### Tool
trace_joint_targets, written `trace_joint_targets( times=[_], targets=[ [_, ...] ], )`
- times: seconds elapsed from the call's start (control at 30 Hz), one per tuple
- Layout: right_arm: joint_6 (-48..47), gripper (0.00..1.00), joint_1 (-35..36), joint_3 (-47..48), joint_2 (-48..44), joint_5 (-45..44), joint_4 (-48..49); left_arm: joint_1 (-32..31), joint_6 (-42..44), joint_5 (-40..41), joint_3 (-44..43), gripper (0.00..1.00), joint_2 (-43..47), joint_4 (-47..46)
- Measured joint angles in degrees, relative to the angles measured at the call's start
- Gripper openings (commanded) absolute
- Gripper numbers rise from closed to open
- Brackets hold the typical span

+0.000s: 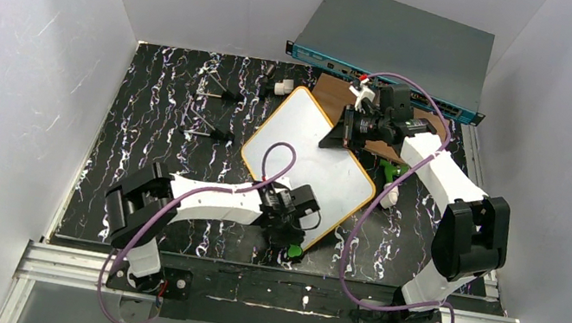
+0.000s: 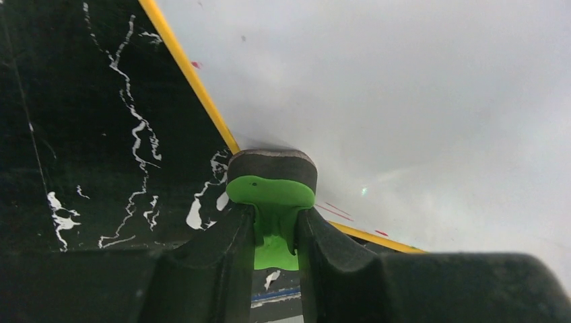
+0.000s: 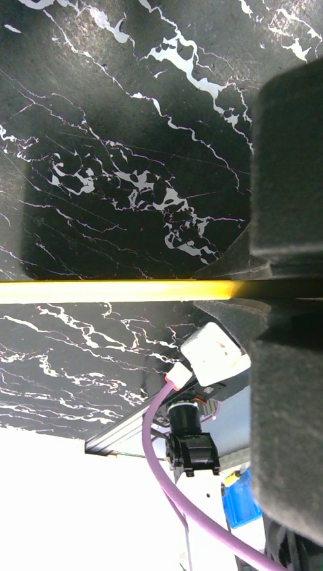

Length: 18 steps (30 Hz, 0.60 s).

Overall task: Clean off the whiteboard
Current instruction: Erase the whiteboard at the center of the board.

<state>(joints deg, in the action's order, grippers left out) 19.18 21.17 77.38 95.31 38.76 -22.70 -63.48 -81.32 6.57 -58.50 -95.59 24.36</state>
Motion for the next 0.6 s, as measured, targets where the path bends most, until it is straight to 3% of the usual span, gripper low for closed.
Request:
trace_joint_targets(
  times=[0.3, 0.6],
  targets=[
    [-0.3, 0.01, -0.1, 0.0, 0.0, 0.2, -0.1, -0.5, 2.4, -1.5, -8.2, 0.00, -4.0, 7.2],
    [-0.4, 0.01, -0.5, -0.2, 0.0, 0.5, -0.2, -0.6, 4.3, -3.0, -12.6, 0.00, -4.3, 7.2]
  ],
)
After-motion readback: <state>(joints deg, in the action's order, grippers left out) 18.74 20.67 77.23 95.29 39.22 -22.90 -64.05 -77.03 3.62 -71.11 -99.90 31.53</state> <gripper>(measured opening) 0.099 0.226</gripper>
